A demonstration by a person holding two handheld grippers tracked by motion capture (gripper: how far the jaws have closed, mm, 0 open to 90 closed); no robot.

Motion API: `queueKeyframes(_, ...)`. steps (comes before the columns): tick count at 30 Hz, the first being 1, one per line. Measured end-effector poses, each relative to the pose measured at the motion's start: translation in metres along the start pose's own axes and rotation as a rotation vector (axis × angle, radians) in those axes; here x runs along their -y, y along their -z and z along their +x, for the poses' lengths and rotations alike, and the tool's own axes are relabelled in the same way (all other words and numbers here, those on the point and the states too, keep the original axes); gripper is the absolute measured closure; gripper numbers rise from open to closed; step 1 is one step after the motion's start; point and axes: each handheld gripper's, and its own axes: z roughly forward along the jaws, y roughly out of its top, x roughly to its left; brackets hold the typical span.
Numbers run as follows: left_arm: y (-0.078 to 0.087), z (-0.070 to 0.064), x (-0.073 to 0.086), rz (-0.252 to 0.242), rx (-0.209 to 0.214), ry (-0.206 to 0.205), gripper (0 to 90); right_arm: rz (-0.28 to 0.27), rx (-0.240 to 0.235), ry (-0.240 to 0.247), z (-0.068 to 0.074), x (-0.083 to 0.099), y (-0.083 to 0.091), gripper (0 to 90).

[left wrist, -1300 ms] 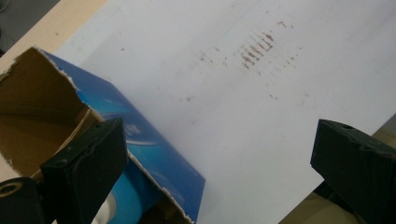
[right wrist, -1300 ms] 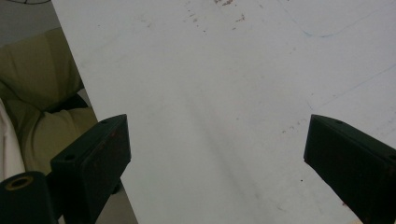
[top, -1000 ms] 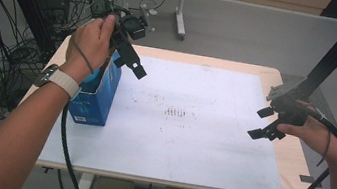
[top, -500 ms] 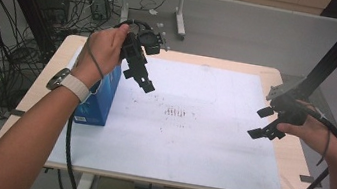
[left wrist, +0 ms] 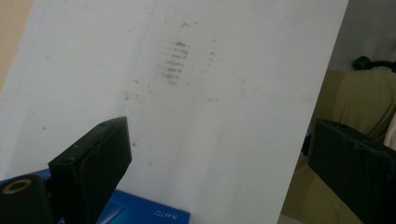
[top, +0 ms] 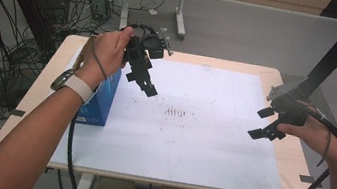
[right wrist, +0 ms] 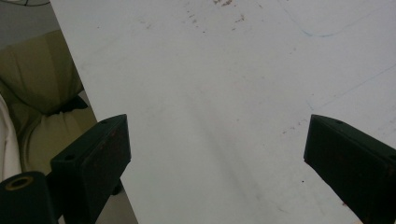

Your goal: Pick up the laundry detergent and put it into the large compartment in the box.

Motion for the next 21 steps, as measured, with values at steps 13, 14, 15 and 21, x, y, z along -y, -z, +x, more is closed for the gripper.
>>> queueKeyframes(13, -0.003, -0.008, -0.005, 0.009, 0.033, -0.075, 7.0, -0.006, -0.003, 0.012, 0.003, -0.003, 0.0, 7.2)
queueKeyframes(14, -0.004, -0.009, -0.006, 0.013, 0.036, -0.084, 7.1, -0.006, -0.003, 0.011, 0.003, -0.003, 0.0, 7.2)
queueKeyframes(15, -0.004, -0.009, -0.007, 0.016, 0.041, -0.091, 7.2, -0.005, -0.002, 0.01, 0.003, -0.003, 0.0, 7.2)
queueKeyframes(21, -0.008, -0.01, -0.011, 0.027, 0.054, -0.111, 7.2, -0.007, -0.004, 0.012, 0.002, -0.003, 0.0, 7.2)
